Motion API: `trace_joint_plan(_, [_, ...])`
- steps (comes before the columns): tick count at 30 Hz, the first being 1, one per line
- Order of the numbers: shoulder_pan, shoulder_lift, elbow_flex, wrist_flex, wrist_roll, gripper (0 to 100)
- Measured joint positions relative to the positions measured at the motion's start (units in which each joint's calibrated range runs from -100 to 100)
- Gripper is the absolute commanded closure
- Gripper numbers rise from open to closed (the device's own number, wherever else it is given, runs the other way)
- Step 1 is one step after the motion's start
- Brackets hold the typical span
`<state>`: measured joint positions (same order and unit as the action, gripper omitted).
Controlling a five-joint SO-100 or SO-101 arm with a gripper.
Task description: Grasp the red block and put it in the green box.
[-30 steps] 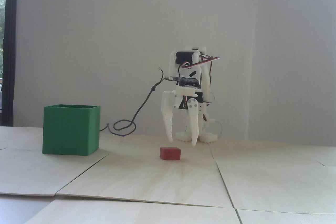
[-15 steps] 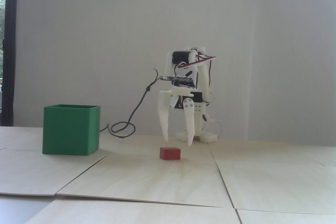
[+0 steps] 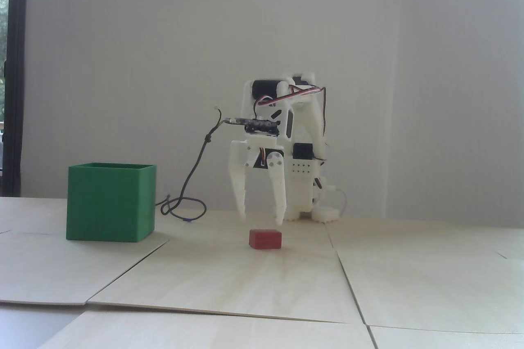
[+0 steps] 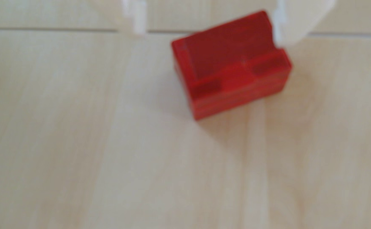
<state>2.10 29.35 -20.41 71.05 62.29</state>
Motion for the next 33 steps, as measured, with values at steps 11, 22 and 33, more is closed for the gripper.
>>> trace_joint_plan(11, [0.0,0.0,0.0,0.0,0.0,79])
trace_joint_plan(22, [0.0,0.0,0.0,0.0,2.52,79])
trace_joint_plan(33, [0.0,0.0,0.0,0.0,4.62,79])
